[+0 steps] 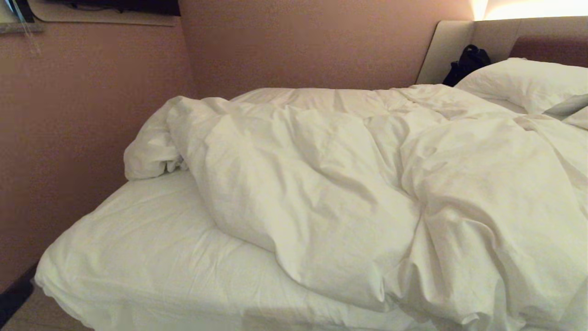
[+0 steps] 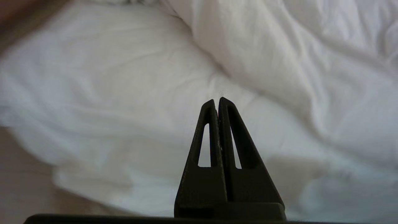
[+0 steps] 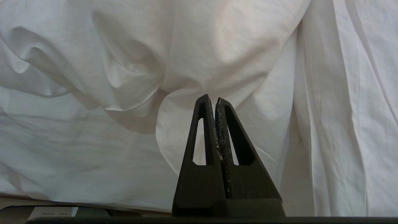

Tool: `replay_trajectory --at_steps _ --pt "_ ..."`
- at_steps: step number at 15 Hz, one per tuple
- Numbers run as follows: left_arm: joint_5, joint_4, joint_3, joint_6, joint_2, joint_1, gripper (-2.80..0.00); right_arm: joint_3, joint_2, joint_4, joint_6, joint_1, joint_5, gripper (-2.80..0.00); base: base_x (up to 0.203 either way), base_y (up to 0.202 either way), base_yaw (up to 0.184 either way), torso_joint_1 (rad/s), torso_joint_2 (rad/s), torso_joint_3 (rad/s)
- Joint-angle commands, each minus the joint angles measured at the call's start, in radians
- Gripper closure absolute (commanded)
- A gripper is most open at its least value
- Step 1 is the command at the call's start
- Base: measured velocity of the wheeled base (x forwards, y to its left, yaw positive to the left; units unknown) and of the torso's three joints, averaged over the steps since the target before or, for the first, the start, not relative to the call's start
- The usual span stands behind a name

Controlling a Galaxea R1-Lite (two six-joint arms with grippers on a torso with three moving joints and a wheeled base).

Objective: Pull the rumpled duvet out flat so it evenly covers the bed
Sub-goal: Flatten the corners of the folded blanket

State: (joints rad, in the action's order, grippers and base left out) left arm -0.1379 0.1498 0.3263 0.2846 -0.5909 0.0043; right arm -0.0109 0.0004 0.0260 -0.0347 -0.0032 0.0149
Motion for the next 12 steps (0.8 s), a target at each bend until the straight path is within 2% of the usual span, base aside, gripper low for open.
replay_trajectory --at_steps 1,4,7,10,12 --pt "-0.008 0.169 0.04 0.049 -0.384 0.001 0.0 0.0 0.0 0.0 -0.001 0.0 0.0 0.0 0.0 0.0 0.0 0.0 0.0 0.0" --pt "-0.018 0.358 0.135 0.09 -0.715 0.001 0.0 0.0 0.0 0.0 -0.001 0.0 0.0 0.0 0.0 0.0 0.0 0.0 0.0 0.0" --pt "-0.024 0.493 0.262 0.109 -0.997 0.001 0.0 0.0 0.0 0.0 -0.001 0.0 0.0 0.0 0.0 0.0 0.0 0.0 0.0 0.0" --pt "-0.027 0.597 0.405 0.137 -1.214 0.002 0.0 0.0 0.0 0.0 -0.001 0.0 0.0 0.0 0.0 0.0 0.0 0.0 0.0 0.0" --pt "-0.034 0.621 0.471 0.163 -1.302 0.002 0.0 0.0 0.0 0.0 -0.001 0.0 0.0 0.0 0.0 0.0 0.0 0.0 0.0 0.0"
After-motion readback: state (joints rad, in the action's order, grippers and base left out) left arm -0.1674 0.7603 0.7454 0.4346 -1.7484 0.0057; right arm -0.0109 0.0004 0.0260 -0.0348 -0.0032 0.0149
